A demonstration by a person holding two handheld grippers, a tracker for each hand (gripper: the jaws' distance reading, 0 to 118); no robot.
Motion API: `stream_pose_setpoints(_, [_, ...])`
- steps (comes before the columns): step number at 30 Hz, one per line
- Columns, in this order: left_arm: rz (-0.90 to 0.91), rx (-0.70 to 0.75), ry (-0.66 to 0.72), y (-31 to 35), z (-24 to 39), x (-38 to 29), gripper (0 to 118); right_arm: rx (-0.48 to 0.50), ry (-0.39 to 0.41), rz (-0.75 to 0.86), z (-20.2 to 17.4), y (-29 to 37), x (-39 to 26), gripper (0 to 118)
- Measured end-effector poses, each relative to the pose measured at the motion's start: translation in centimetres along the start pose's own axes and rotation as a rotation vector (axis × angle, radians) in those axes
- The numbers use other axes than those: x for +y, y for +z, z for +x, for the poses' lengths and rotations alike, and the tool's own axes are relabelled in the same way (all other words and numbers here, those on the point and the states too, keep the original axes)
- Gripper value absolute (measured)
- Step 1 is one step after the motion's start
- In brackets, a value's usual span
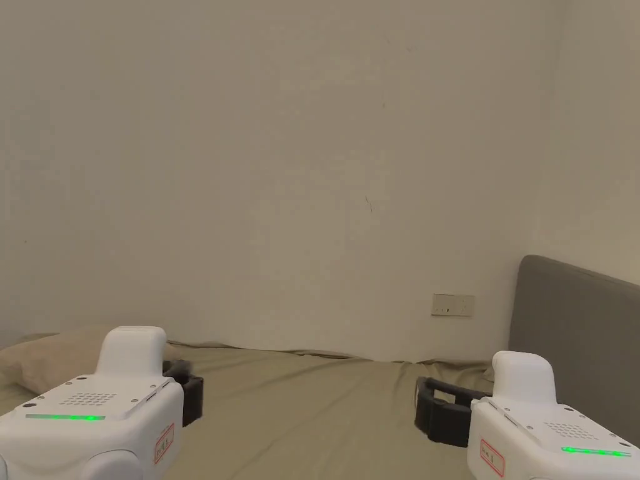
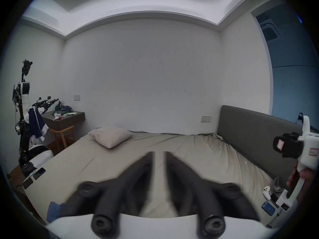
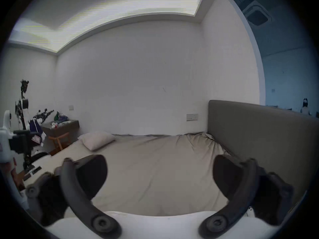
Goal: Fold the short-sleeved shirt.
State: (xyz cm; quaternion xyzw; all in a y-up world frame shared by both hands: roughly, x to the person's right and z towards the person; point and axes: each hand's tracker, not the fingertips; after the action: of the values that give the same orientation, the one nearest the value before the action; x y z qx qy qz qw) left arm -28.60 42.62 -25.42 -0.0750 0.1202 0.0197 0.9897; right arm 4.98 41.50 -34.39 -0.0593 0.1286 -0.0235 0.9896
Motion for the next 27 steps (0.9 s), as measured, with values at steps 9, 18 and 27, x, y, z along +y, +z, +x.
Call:
stream_pose_setpoints(9, [0.017,-0.018,0.037,0.6,-0.5,0.3,118,-0.115,-0.004,-0.089,-1.0,0.1,1.2,118])
stream_pose_setpoints(18, [-0.019,-0.032,0.020,0.7,0.4,0.1,118,-0.060,0.013,-0.052,-2.3,0.9,1.1,118])
stream_pose_setpoints(27, [-0.012,-0.037,0.015,1.2,0.4,0.4,118,-0.073,0.036,-0.049,-3.6,1.2,0.6,118])
